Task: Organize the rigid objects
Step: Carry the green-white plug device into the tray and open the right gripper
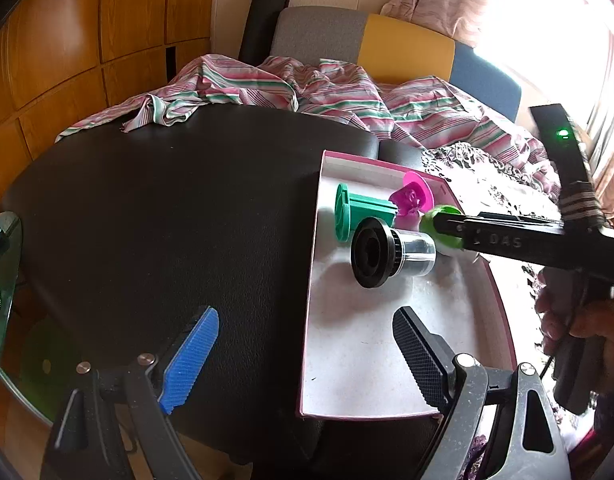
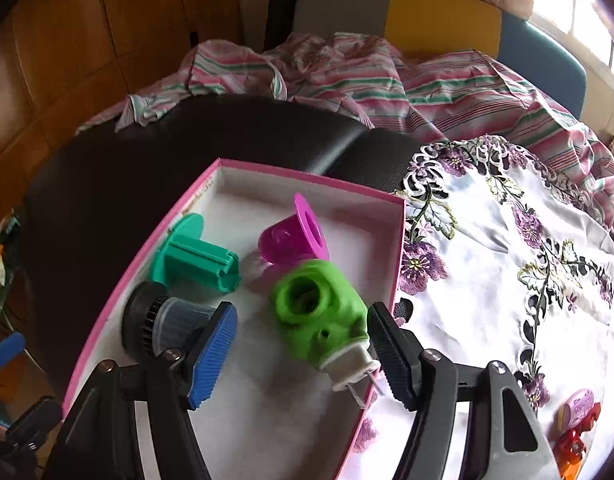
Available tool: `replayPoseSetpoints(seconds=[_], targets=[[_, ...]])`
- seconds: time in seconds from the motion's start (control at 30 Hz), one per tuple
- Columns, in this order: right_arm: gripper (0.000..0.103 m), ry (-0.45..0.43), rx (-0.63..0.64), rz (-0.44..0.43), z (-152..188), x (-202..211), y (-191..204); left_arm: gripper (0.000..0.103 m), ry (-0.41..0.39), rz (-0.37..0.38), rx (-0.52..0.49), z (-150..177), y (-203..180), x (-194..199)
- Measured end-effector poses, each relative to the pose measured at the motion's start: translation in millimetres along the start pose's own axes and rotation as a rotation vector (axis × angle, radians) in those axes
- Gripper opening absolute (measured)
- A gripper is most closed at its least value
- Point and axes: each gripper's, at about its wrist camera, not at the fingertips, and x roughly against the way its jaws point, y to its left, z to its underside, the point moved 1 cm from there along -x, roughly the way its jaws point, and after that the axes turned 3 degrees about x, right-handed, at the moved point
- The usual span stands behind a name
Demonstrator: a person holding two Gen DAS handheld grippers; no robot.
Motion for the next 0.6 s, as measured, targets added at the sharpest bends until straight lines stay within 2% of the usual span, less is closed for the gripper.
replayPoseSetpoints(seconds=[0.6], targets=[[0.07,-0.097,-0.007,0.011,19,54,1,0.09,0.0,0.001,-0.026,0,-11,6]])
